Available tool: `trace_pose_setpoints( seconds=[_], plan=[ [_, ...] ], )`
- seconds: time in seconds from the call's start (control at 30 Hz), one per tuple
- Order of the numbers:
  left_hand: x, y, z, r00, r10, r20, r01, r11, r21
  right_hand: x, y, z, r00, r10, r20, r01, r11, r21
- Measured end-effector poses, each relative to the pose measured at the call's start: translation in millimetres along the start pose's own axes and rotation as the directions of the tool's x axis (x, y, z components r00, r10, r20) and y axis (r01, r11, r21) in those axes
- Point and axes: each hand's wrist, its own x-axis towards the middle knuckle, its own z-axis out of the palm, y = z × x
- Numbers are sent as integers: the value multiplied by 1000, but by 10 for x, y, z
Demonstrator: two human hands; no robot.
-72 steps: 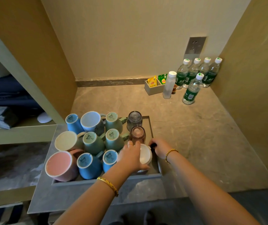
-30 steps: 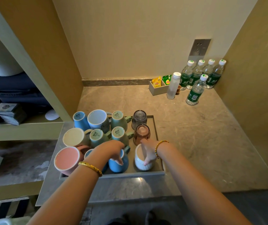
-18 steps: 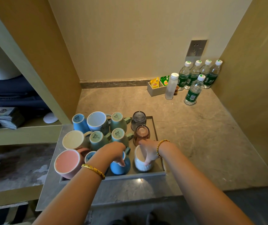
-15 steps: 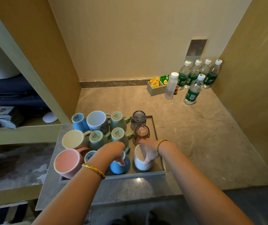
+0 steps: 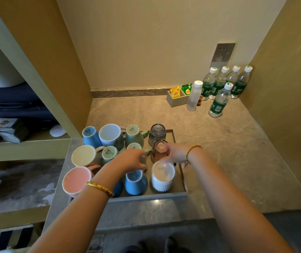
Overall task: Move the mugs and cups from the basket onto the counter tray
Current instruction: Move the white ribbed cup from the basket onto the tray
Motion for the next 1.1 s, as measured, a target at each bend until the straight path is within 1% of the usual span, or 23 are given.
trace_pose_setpoints(
  seconds=[0.03,0.07,0.1,0.13,0.17,0.23,0.3,0.33,0.4,0.47,0.53,0.6,0.83,1.03,1.1],
  plan=[
    [11,-11,-32,996,8,-90,-8,1000,-3,21,-7,-75,989,-8,-145,5,1000,-25],
    [30,-25,-57,982,14,-188,-9,1000,26,61,-7,-123,956,-29,-292,15,999,-50],
    [53,-44,-74,964,21,-265,-1,997,74,121,-7,-141,917,-52,-395,27,997,-69],
    [84,-63,-84,955,28,-297,13,991,134,185,-12,-133,901,-69,-428,37,996,-83],
    [121,-85,-83,961,25,-274,30,980,196,240,-29,-110,911,-81,-404,45,994,-97],
    [192,-137,-73,988,-20,-151,61,962,267,352,-47,-38,952,-88,-294,54,991,-122],
    [262,-187,-50,996,-66,-63,80,963,257,447,-28,58,974,-67,-218,45,994,-103],
    [295,-208,-31,996,-71,-48,80,970,231,480,-6,107,978,-57,-199,42,996,-76],
    [338,-227,5,995,-75,-60,84,981,174,527,41,204,977,-42,-211,38,999,-20],
    [362,-228,38,993,-83,-85,95,984,153,555,71,258,963,-48,-266,54,998,16],
    [378,-233,64,990,-96,-104,111,983,149,559,66,252,957,-90,-277,87,996,-23],
    [390,-245,81,986,-115,-117,131,981,140,575,57,236,960,-130,-247,118,991,-62],
    [389,-226,109,982,-139,-129,156,980,127,617,-3,247,955,-163,-247,155,987,-52],
    [350,-193,113,977,-142,-159,163,979,125,599,17,269,957,-146,-252,153,988,6],
    [343,-198,116,977,-140,-161,164,975,149,554,36,257,940,-93,-328,106,994,21]
  ],
)
